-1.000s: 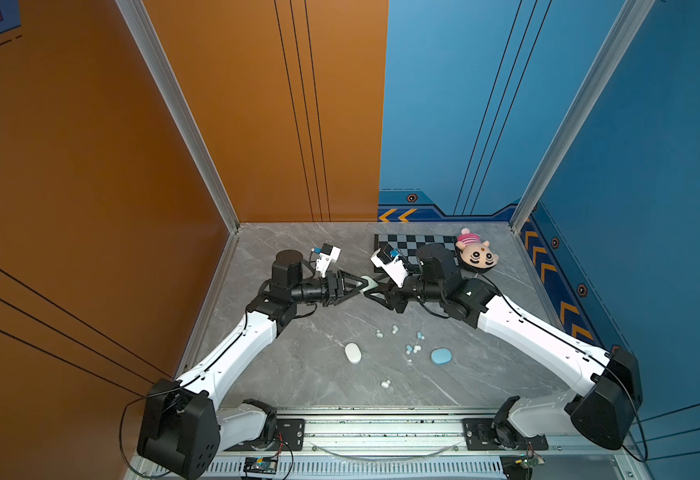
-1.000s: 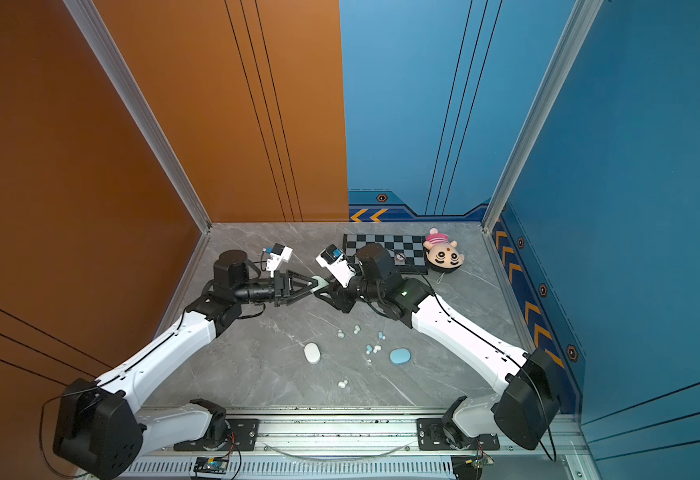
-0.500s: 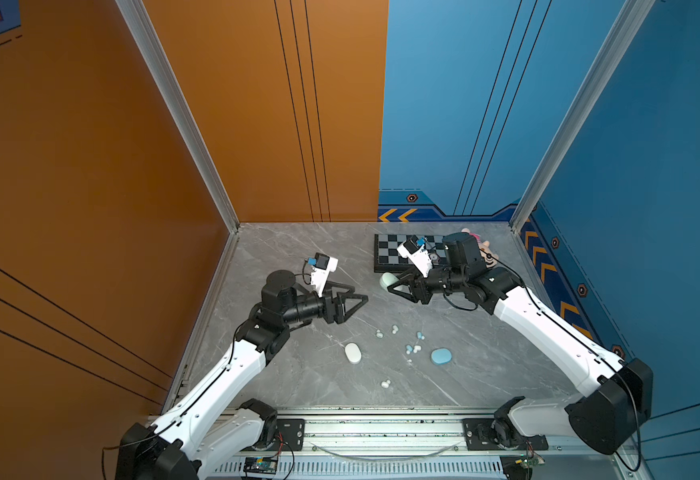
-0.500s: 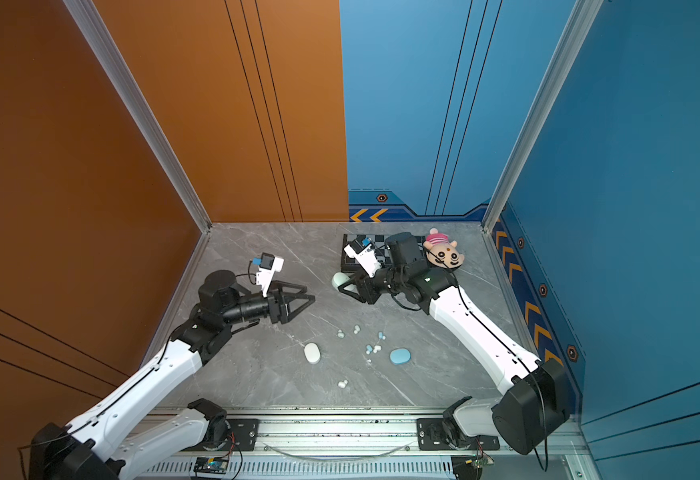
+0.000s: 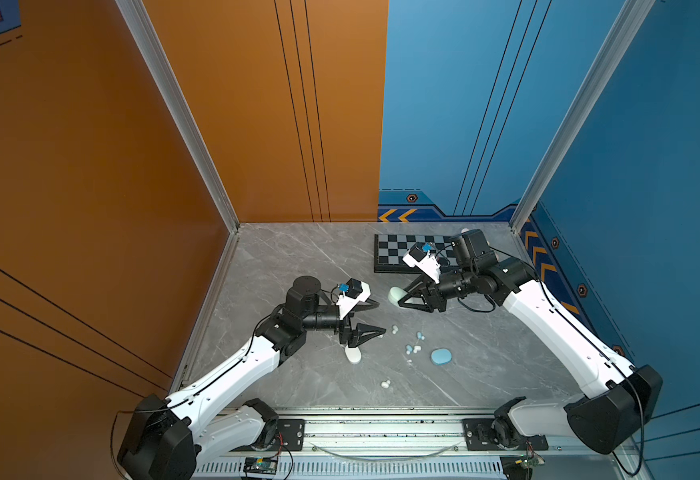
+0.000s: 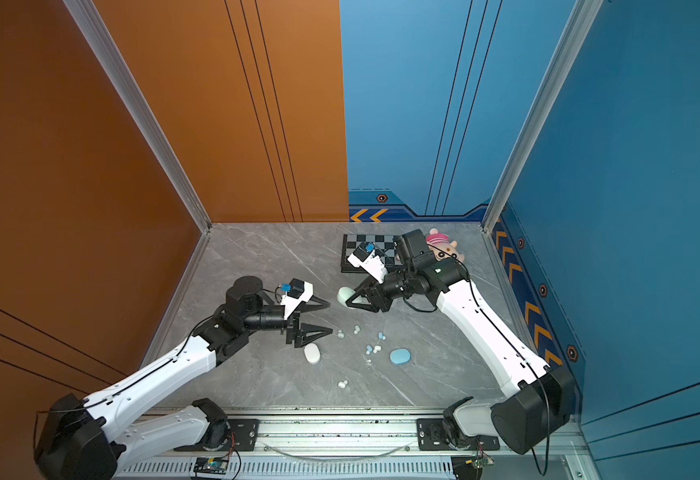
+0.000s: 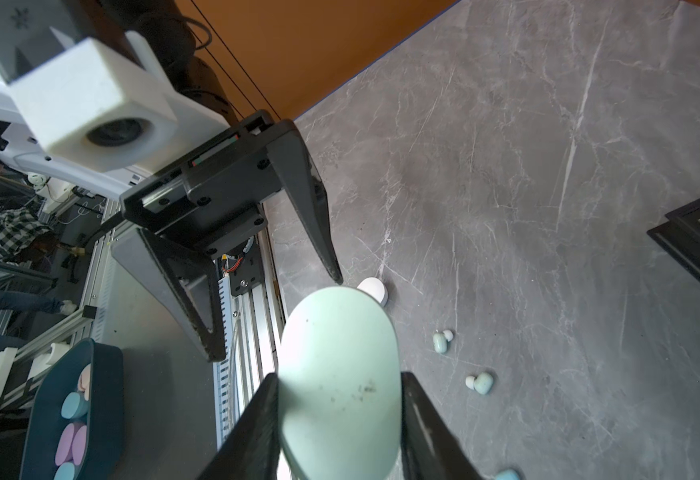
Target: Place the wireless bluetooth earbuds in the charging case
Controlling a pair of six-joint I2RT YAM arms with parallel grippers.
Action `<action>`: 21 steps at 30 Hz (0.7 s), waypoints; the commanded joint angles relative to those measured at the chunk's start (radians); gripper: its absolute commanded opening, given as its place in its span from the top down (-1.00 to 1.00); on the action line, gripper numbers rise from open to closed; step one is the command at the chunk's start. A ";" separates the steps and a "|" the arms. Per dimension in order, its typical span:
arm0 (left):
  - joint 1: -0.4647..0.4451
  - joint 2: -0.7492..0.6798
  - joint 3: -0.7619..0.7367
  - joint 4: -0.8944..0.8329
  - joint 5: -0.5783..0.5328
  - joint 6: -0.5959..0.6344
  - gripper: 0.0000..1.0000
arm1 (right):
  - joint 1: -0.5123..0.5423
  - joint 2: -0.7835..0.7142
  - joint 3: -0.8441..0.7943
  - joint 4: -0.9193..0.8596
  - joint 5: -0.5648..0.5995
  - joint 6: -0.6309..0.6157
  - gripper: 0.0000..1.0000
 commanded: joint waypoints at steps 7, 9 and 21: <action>-0.027 0.084 0.071 0.105 0.139 -0.055 -0.54 | 0.028 -0.033 0.019 -0.086 -0.049 -0.071 0.36; -0.027 0.095 0.073 0.118 0.142 -0.066 -0.53 | 0.036 -0.034 0.018 -0.087 -0.050 -0.070 0.37; -0.029 0.142 0.120 0.145 0.163 -0.103 -0.42 | 0.071 -0.031 0.023 -0.086 -0.046 -0.060 0.42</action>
